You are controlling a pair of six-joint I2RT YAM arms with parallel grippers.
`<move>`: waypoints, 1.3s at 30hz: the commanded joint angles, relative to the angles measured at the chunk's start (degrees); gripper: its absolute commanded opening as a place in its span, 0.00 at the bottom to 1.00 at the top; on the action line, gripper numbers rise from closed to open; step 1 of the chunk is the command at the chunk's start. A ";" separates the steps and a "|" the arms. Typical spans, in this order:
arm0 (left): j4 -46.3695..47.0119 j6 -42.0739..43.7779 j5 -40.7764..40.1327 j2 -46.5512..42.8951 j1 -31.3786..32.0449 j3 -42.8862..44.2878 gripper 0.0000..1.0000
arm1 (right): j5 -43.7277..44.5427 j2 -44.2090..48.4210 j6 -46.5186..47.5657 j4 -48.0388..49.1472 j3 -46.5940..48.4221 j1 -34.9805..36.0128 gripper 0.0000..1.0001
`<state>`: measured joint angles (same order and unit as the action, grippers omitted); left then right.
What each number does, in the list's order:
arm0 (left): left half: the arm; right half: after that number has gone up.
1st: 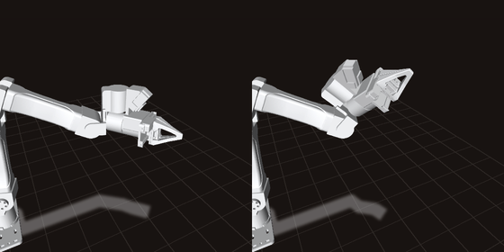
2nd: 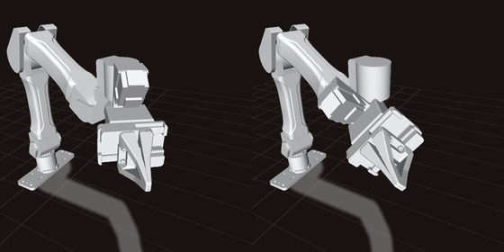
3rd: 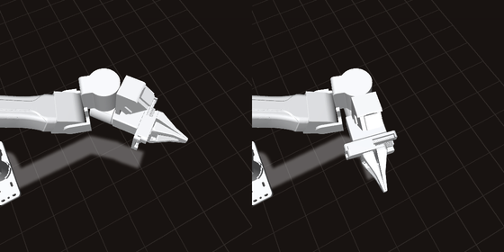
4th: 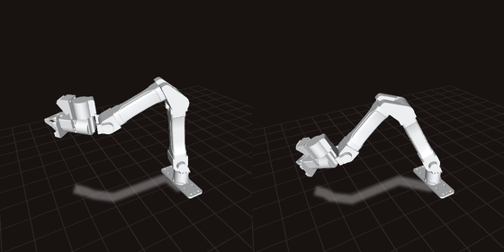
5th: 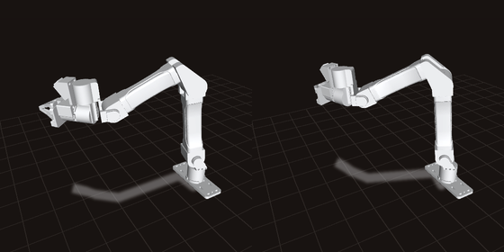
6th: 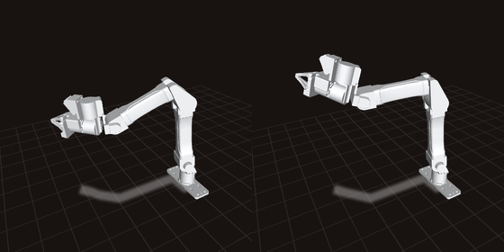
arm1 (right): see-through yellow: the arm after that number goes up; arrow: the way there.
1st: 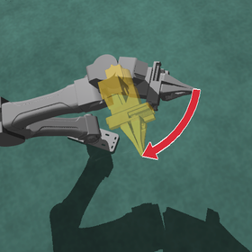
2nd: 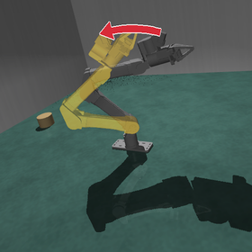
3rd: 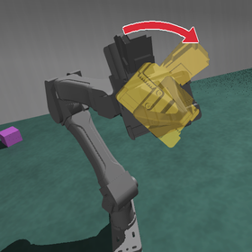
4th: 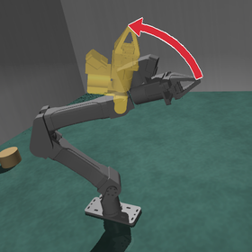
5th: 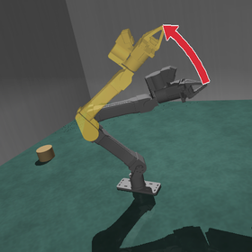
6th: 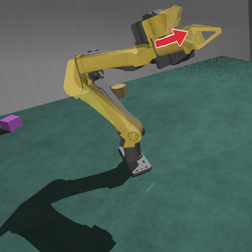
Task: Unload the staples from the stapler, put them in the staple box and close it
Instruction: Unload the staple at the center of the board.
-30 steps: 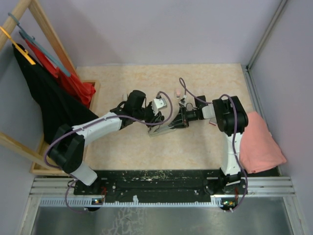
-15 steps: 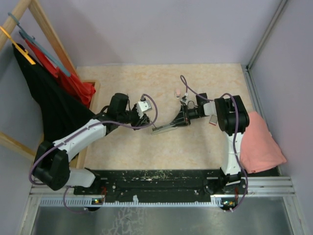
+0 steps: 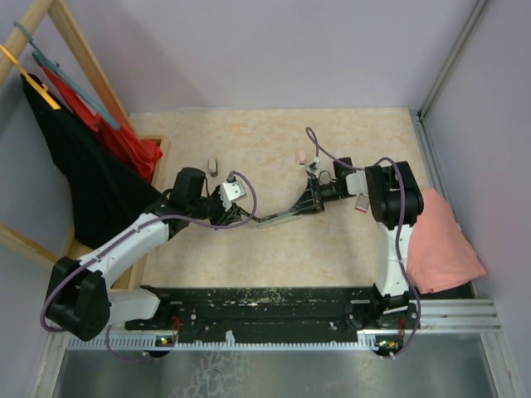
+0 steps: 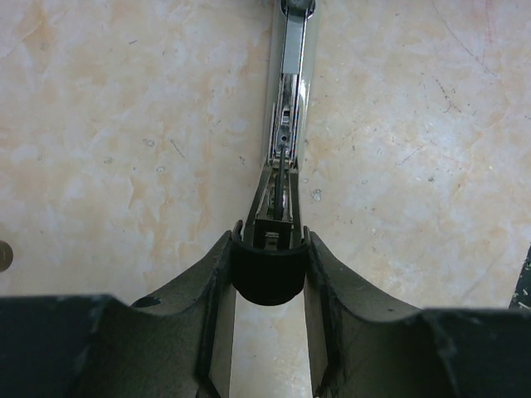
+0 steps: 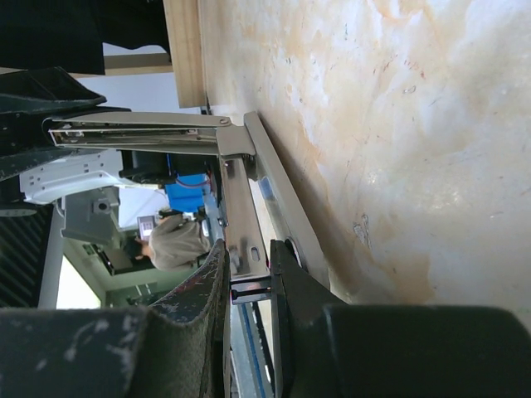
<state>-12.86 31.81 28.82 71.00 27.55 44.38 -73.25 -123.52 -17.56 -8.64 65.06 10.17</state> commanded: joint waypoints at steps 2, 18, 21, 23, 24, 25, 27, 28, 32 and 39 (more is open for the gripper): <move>-1.95 3.80 -4.66 -1.70 -2.67 -2.87 0.00 | 5.26 -1.34 1.92 -2.21 1.48 -1.93 0.00; -2.71 7.26 -7.15 1.14 -4.55 -7.11 0.00 | 4.53 -0.80 2.47 -3.45 2.13 -3.02 0.00; -2.29 7.81 -7.69 2.52 -4.62 -7.42 0.00 | 4.58 -0.98 2.70 -3.80 2.26 -3.10 0.00; -1.77 7.99 -8.15 3.31 -4.68 -7.67 0.00 | 4.53 -0.97 2.77 -3.84 2.27 -3.20 0.00; -1.40 8.06 -8.44 3.66 -4.64 -7.87 0.00 | 4.58 -0.98 2.79 -3.84 2.27 -3.22 0.00; -0.92 8.09 -8.65 3.95 -4.66 -8.14 0.00 | 4.57 -0.98 2.80 -3.84 2.27 -3.25 0.00; -0.02 8.31 -8.94 4.41 -4.63 -8.62 0.00 | 4.61 -0.94 2.80 -3.84 2.27 -3.23 0.00; 0.24 8.44 -9.12 4.74 -4.69 -8.81 0.01 | 4.57 -1.00 2.80 -3.84 2.27 -3.28 0.00; 1.14 8.68 -9.69 6.24 -4.68 -9.29 0.04 | 4.57 -0.93 2.88 -3.89 2.34 -3.46 0.00; 1.91 9.13 -9.79 8.71 -4.62 -9.49 0.10 | 4.48 -0.94 2.97 -4.01 2.35 -3.45 0.00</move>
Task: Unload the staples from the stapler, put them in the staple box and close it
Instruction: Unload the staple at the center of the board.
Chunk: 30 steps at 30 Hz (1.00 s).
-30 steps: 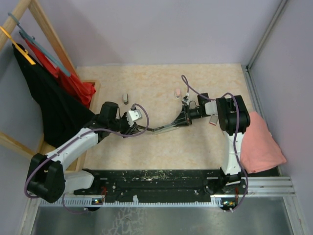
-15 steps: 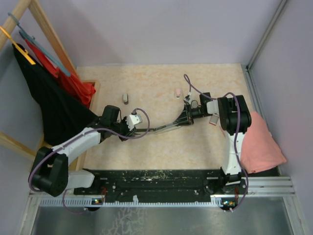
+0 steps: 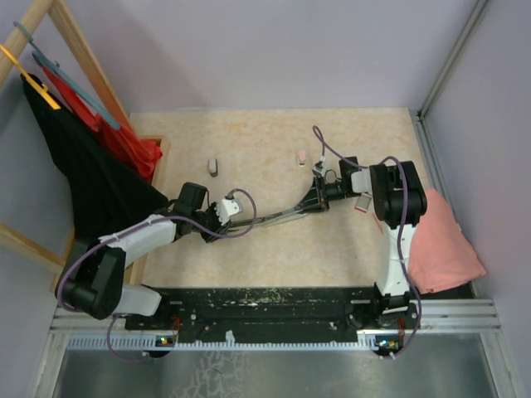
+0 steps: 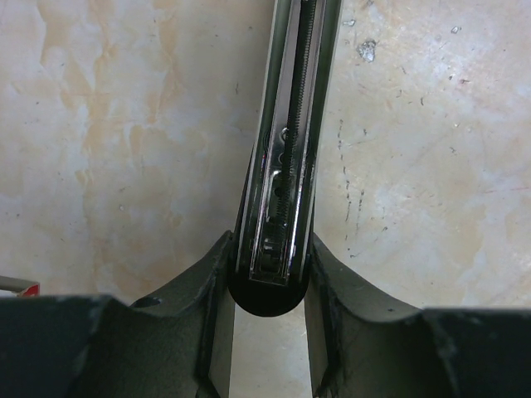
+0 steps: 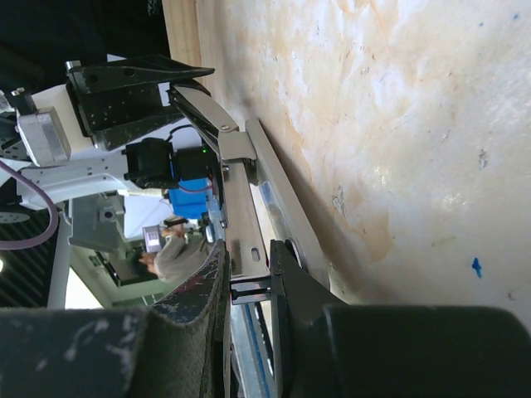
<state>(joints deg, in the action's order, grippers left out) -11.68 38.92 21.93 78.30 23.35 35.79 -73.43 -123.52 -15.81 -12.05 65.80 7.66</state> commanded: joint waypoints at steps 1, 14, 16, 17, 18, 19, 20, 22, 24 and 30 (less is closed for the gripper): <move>0.82 2.08 -2.86 1.68 -0.43 -0.90 0.11 | 4.68 -0.93 1.22 -0.58 1.59 -0.98 0.00; 0.84 2.05 -1.97 2.74 -0.50 -1.05 0.48 | 4.61 -0.75 1.40 -0.67 1.53 -1.01 0.00; 0.87 2.03 -1.80 2.56 -0.46 -1.07 0.55 | 4.55 -0.80 1.40 -0.69 1.55 -1.01 0.00; 0.83 2.04 -1.66 2.44 -0.43 -1.07 0.58 | 4.56 -0.80 1.40 -0.69 1.54 -0.98 0.00; 0.77 1.99 -1.60 2.28 -0.47 -1.07 0.61 | 4.59 -0.71 1.40 -0.69 1.53 -1.00 0.00; 0.78 1.96 -1.51 2.15 -0.45 -1.07 0.64 | 4.54 -0.68 1.40 -0.67 1.57 -1.01 0.00; 0.71 1.98 -1.47 2.00 -0.45 -1.07 0.66 | 4.57 -0.69 1.40 -0.69 1.53 -1.00 0.00; 0.61 1.91 -1.21 1.66 -0.49 -1.12 0.70 | 4.52 -0.60 1.40 -0.64 1.52 -1.00 0.00; 0.25 1.67 -0.69 1.11 -0.50 -0.80 0.75 | 4.23 -0.50 1.32 -0.54 1.46 -1.00 0.00; -2.90 -0.02 3.93 -1.67 -0.44 2.17 0.88 | 2.88 1.14 1.07 -0.08 1.31 -0.98 0.00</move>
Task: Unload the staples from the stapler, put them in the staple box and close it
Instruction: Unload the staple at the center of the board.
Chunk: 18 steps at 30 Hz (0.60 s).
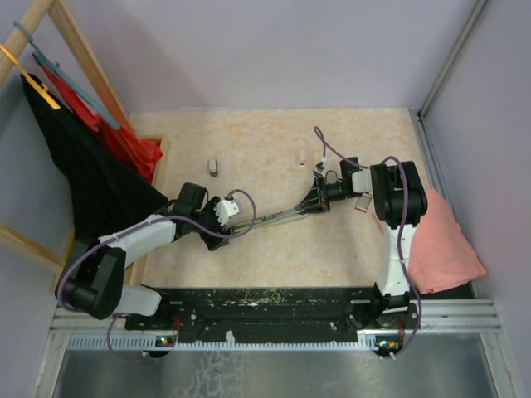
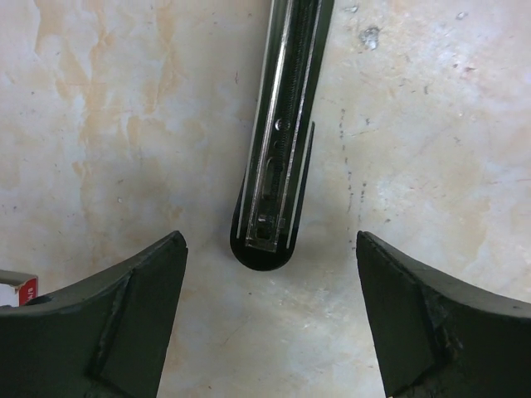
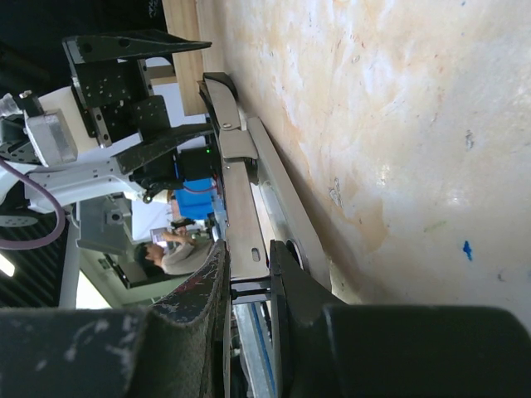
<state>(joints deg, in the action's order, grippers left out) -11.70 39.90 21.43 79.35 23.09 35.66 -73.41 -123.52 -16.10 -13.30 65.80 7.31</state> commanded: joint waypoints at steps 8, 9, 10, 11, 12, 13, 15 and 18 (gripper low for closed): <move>-4.20 -6.55 9.77 -3.41 -0.17 8.67 1.00 | -1.03 4.42 -0.18 3.87 0.24 -0.68 0.00; -4.16 -7.36 10.53 -3.08 -0.18 9.64 1.00 | -1.27 4.76 -0.24 4.01 0.21 -0.65 0.00; -4.00 -8.27 11.17 -2.61 -0.21 10.63 1.00 | -1.56 4.97 -0.25 4.10 0.14 -0.68 0.00; -3.95 -8.99 11.78 -2.05 -0.23 11.56 1.00 | -1.95 5.22 -0.25 4.09 0.16 -0.64 0.00; -4.02 -9.70 12.41 -1.38 -0.24 12.63 1.00 | -2.28 5.54 -0.25 4.14 0.12 -0.65 0.00; -4.03 -10.33 12.82 -0.53 -0.17 13.54 1.00 | -2.72 5.87 -0.25 4.21 0.16 -0.66 0.00; -4.03 -11.54 13.46 1.20 -0.21 15.44 1.00 | -3.25 6.57 -0.16 4.17 0.14 -0.65 0.00; -4.03 -13.10 14.16 3.72 -0.24 18.39 1.00 | -4.22 7.59 0.15 4.37 -0.05 -0.63 0.00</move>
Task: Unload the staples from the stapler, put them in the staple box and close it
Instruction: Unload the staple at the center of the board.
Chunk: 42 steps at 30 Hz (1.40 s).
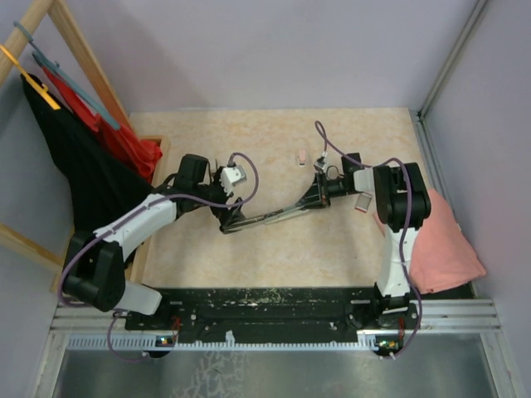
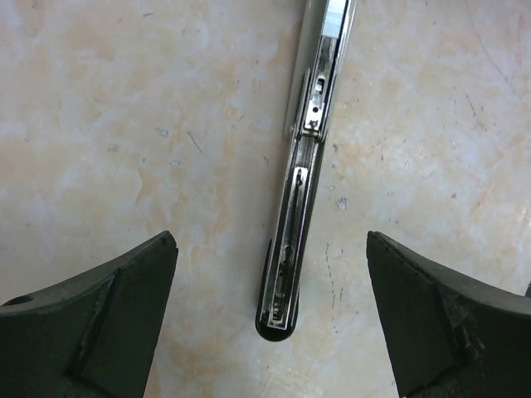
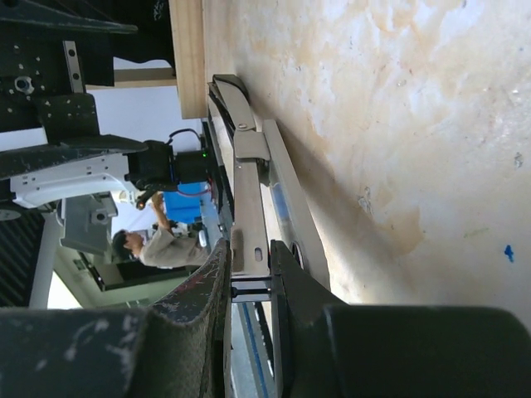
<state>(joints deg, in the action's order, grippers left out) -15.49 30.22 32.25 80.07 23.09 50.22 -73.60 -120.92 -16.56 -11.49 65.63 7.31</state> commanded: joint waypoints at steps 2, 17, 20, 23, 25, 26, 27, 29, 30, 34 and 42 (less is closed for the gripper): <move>-0.29 -4.13 4.68 4.76 -0.23 5.57 1.00 | -5.08 5.45 0.65 2.77 0.04 -0.68 0.00; -3.73 -5.50 15.43 14.87 -0.24 13.54 1.00 | -12.64 7.15 15.59 -14.04 5.42 -0.39 0.00; -4.63 -5.70 16.16 16.58 -0.24 15.17 1.00 | -14.95 4.39 35.35 -36.03 12.47 -0.07 0.00; -6.03 -5.83 18.19 18.31 -0.23 17.31 1.00 | -17.08 -2.30 68.64 -72.21 22.97 -0.04 0.00; -7.27 -6.33 19.98 19.50 -0.20 18.90 1.00 | -16.97 -4.32 70.36 -74.08 24.22 -0.08 0.00; -7.73 -6.76 20.83 20.07 -0.22 19.57 1.00 | -16.79 -4.47 70.93 -74.10 24.03 -0.09 0.00; -8.10 -7.29 21.71 20.53 -0.24 20.33 1.00 | -16.82 -4.66 71.12 -74.12 23.88 0.03 0.00; -8.52 -8.25 23.06 21.45 -0.19 21.16 1.00 | -16.92 -4.72 70.53 -74.12 24.09 0.02 0.00; -8.65 -8.98 23.74 21.93 -0.18 21.48 1.00 | -16.92 -4.51 70.65 -74.12 24.27 0.02 0.00; -9.79 -10.83 27.06 24.56 -0.07 23.52 1.00 | -17.02 -3.83 70.97 -74.12 24.12 0.02 0.00; -14.57 -15.07 30.44 32.00 0.52 29.37 0.99 | -16.92 -3.57 71.33 -74.12 24.21 0.05 0.00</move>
<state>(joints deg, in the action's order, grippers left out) -26.59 17.72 58.35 109.43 23.16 76.73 -83.88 -126.63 52.95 -82.19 88.18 7.35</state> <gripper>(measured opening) 0.993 0.171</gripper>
